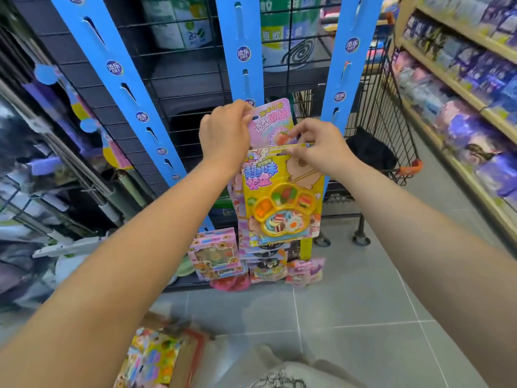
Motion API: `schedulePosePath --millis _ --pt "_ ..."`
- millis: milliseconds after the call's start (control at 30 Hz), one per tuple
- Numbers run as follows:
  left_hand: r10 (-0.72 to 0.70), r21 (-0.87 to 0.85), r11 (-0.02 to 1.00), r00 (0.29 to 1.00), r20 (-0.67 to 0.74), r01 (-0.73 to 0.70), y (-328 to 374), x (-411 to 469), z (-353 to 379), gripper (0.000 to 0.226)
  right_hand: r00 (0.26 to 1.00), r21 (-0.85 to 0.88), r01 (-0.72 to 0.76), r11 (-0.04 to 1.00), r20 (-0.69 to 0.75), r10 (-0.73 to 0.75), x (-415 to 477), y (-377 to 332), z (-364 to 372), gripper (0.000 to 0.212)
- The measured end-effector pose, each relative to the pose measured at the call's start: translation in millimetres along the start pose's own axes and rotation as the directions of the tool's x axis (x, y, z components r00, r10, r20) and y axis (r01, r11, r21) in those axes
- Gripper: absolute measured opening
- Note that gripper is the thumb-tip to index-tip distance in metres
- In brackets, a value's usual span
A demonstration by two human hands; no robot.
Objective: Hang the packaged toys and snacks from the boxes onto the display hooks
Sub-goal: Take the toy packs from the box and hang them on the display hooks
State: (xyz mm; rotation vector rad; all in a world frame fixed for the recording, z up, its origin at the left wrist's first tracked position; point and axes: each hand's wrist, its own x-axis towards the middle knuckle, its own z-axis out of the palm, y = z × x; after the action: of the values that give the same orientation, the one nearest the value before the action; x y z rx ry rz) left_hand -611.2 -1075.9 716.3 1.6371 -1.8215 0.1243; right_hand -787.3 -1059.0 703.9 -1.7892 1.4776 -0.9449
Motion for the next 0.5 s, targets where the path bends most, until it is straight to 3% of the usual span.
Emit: schedulePosePath --millis 233,400,500 --pt "0.004 -0.129 0.992 1.000 0.020 -0.002 -1.6 -3.4 2.9 0.020 0.999 0.016 -0.043 0.999 0.016 0.043 0.4 -1.5 1.6 0.021" --pt "0.119 -0.071 0.991 0.986 0.117 -0.111 -12.2 -7.4 5.4 0.024 0.996 -0.046 -0.052 0.998 0.064 0.055 -1.0 -5.9 0.1 0.017" --pt "0.121 -0.102 0.988 0.992 0.021 -0.118 -15.5 -8.4 1.9 0.027 0.995 -0.058 -0.059 0.997 0.080 0.064 -1.2 -6.5 -0.4 0.015"
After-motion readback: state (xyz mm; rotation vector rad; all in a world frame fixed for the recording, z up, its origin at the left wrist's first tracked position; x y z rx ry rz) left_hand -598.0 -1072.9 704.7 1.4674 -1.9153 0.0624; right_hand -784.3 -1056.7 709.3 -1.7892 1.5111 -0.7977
